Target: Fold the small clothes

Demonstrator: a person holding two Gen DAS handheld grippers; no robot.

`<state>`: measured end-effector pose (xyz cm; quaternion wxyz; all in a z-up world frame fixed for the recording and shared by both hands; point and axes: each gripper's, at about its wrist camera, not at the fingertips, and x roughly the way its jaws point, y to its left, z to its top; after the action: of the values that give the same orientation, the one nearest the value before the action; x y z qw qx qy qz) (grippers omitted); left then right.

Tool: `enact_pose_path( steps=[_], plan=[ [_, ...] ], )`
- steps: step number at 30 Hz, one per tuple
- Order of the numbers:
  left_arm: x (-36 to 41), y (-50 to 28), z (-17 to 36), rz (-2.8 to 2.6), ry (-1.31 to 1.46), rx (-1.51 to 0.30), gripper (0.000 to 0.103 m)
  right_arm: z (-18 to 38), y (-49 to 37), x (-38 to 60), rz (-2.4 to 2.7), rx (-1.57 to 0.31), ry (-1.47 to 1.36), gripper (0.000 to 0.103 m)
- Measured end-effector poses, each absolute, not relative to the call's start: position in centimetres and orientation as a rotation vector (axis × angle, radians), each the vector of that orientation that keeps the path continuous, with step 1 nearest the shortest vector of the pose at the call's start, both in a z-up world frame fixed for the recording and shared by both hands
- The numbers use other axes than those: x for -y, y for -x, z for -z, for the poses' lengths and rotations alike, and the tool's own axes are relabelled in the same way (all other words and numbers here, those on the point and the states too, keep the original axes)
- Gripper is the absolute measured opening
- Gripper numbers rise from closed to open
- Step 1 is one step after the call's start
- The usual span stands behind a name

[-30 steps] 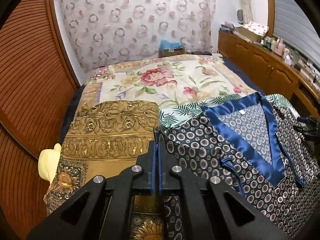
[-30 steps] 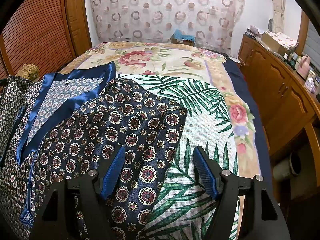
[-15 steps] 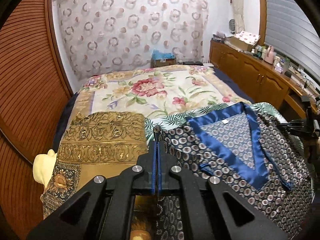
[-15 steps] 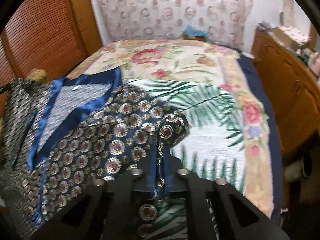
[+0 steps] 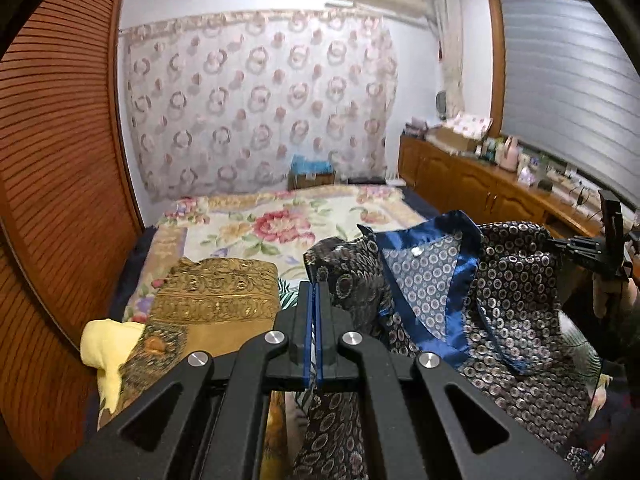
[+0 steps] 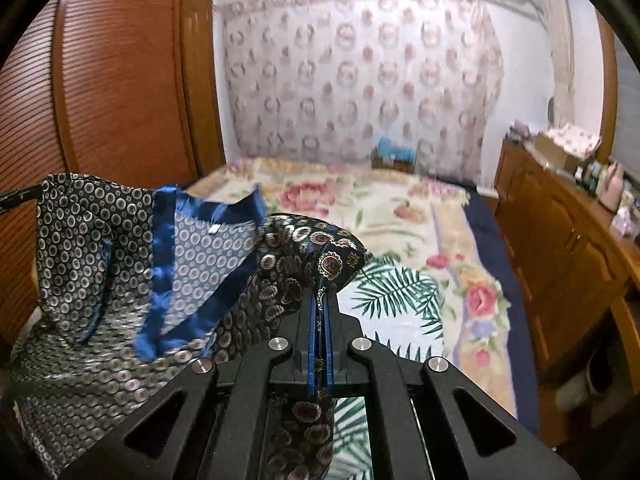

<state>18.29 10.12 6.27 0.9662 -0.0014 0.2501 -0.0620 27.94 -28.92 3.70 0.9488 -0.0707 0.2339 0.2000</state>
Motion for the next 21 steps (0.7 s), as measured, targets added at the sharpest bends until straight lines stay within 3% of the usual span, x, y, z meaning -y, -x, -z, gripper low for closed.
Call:
enact_pose_path(
  steps=[8, 21],
  plan=[
    [-12.1, -10.5, -5.0, 0.142, 0.044, -0.465, 0.002, -3.2, -18.5, 30.1, -0.410, -0.433, 0.151, 0.003],
    [-13.5, 0.4, 5.9, 0.058, 0.179, -0.596, 0.002, 3.3, -7.7, 32.8, -0.443, -0.574, 0.109, 0.003]
  ],
)
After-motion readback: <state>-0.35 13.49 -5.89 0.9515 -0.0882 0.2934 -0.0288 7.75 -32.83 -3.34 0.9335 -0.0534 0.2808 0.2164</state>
